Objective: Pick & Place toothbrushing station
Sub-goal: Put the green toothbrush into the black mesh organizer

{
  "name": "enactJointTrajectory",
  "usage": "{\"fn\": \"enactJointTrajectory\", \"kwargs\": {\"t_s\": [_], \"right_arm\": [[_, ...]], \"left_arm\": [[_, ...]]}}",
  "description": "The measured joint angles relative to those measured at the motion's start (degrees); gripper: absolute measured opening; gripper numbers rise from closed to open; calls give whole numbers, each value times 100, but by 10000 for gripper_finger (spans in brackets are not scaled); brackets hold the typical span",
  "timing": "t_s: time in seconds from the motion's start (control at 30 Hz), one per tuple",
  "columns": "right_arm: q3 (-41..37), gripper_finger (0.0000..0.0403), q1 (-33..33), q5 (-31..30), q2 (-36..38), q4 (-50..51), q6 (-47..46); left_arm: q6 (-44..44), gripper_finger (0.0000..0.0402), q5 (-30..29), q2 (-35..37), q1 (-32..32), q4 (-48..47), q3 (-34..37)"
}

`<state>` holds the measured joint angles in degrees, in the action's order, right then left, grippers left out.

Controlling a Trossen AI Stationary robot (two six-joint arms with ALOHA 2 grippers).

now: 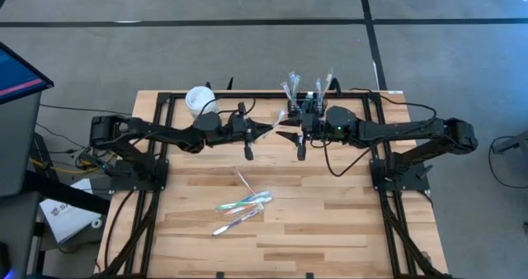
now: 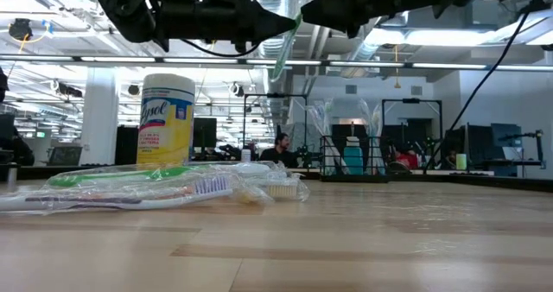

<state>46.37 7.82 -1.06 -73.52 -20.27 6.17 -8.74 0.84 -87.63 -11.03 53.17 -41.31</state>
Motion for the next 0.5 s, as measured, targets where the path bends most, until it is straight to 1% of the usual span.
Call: {"fn": "enactJointTrajectory", "kwargs": {"t_s": [0.3,0.5], "right_arm": [[0,128,6,-2,0,-316,28],[0,110,6,-2,0,-500,28]], "left_arm": [[-1,4,113,-35,0,59,-25],[-1,3,173,-35,0,98,-25]]}}
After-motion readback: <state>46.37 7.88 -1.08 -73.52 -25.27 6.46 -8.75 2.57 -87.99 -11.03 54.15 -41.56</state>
